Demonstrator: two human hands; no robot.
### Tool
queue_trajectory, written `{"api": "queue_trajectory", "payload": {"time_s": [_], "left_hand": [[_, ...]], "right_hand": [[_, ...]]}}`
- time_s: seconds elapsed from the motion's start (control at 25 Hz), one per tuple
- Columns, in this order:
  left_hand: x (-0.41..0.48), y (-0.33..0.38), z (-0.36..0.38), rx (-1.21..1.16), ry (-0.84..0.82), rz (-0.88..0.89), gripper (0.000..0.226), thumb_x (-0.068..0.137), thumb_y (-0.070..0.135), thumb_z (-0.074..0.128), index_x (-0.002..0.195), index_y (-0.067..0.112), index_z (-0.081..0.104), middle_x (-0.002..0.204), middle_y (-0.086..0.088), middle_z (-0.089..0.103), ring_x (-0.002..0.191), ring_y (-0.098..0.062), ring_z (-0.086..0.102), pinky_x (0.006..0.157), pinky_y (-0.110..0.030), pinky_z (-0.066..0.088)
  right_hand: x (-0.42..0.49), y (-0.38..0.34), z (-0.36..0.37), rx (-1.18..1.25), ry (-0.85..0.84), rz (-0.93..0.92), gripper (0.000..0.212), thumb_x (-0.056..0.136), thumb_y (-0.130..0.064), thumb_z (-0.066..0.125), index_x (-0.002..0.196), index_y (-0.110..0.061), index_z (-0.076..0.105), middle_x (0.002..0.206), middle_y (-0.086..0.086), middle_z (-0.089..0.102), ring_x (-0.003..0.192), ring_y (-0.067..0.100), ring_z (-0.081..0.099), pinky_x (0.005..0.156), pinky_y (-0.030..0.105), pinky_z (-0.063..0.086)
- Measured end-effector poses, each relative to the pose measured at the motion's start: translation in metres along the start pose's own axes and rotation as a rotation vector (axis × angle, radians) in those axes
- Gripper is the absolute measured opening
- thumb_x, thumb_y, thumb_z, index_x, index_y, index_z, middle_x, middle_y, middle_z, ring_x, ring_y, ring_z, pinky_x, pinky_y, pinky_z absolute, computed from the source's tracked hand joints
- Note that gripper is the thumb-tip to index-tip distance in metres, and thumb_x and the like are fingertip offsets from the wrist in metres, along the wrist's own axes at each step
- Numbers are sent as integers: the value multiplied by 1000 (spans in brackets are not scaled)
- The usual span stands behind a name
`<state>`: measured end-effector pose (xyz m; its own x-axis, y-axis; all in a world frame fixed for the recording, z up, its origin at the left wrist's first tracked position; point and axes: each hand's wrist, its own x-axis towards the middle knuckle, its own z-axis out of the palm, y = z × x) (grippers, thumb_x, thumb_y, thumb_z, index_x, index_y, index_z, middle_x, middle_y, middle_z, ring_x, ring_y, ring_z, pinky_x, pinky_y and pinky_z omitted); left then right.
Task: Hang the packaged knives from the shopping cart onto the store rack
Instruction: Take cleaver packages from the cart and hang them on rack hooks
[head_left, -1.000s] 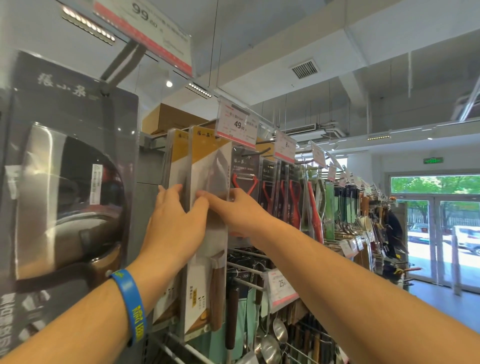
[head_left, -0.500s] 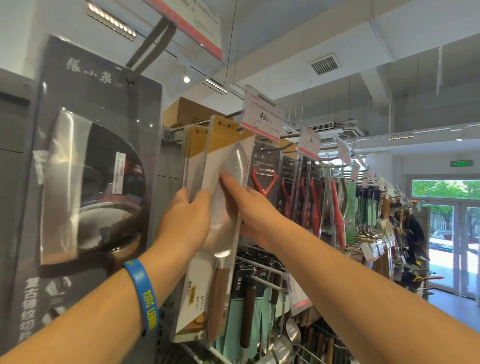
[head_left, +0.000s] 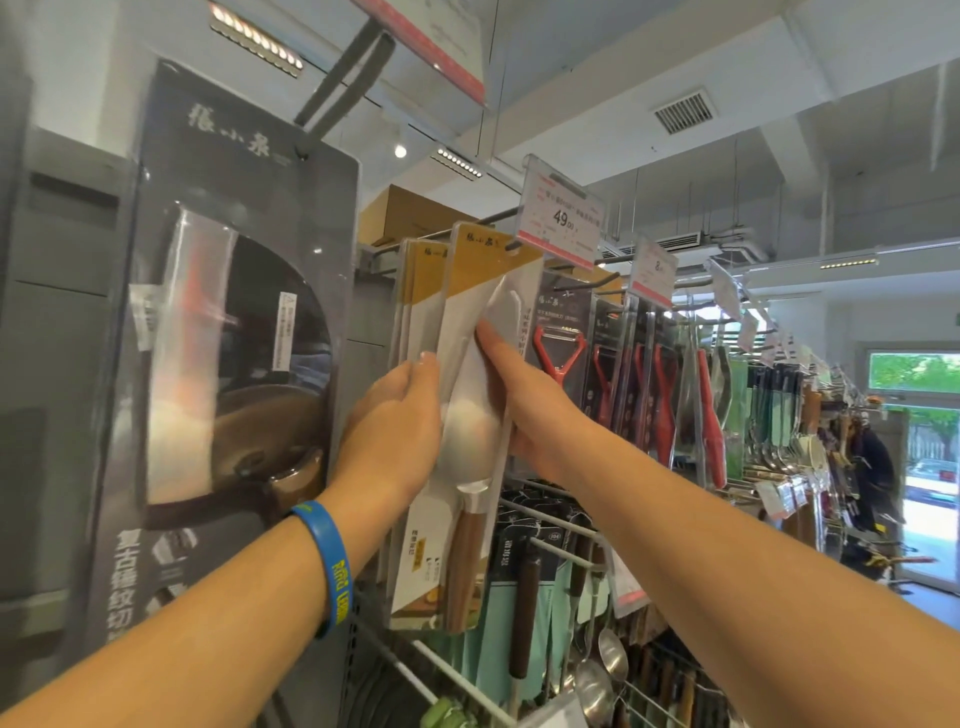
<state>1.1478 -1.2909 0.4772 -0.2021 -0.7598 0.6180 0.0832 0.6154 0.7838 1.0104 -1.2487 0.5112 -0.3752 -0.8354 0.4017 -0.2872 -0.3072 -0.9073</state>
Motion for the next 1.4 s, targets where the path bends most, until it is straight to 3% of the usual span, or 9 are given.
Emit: {"api": "queue_trajectory", "payload": {"time_s": [0.08,0.28,0.52,0.68,0.8,0.96,1.04,1.16,1.4], "left_hand": [[1,-1,1,18,20,30,43,99,57,29,103,32,64,117,2,64,100,-18,57,83,-33,38],[2,-2,-2,-48,-25,-92,55,100,62,24,138,32,52,141,-1,55,130,-26,50,112,-46,36],[-13,8,0,-50,21,7,39,100,57,31,111,29,57,131,-3,59,119,-22,52,93,-30,36],[-16,9,7,0,-3,50,62,100,58,31,148,20,39,149,-5,47,135,-24,44,113,-43,35],[-8,3,3,17,12,31,63,101,58,24,152,23,33,157,-2,36,144,-23,33,120,-42,24],[9,-2,-1,-47,25,-59,61,103,56,17,152,24,35,159,2,33,147,-17,27,120,-35,16],[18,-4,0,-97,28,-120,64,102,60,16,153,25,33,159,1,33,147,-20,29,121,-38,18],[33,-4,1,-134,54,-272,74,98,67,11,152,24,34,157,-4,37,142,-27,36,120,-44,22],[36,-2,12,-299,-44,-201,74,92,74,6,157,39,13,165,9,14,151,-19,18,123,-46,9]], "right_hand": [[-2,-1,4,27,-11,2,74,73,-81,66,126,-31,67,110,-5,78,103,21,75,100,52,53],[-8,-1,11,91,-68,-2,75,81,-79,61,138,-31,60,125,-3,73,119,25,67,109,57,44],[-11,1,0,81,-93,-34,74,76,-77,65,134,-31,62,124,-3,74,115,23,70,105,51,50],[-15,3,-2,82,-110,-90,61,88,-69,58,134,-30,63,124,-2,74,114,19,71,97,42,54],[-17,-2,0,41,74,-24,103,61,-92,55,144,-31,53,130,1,69,109,24,70,88,44,57],[0,-1,-15,89,250,-27,85,89,-86,23,123,-23,69,112,4,76,98,21,71,73,37,54],[12,4,-20,212,181,11,87,91,-85,18,116,-22,72,111,2,78,106,21,68,86,42,52],[30,7,-28,388,0,91,99,86,-90,17,139,-19,62,138,10,65,134,33,55,116,60,33],[44,5,-25,538,-266,152,107,81,-93,26,116,-7,78,123,19,72,111,41,70,85,61,57]]}}
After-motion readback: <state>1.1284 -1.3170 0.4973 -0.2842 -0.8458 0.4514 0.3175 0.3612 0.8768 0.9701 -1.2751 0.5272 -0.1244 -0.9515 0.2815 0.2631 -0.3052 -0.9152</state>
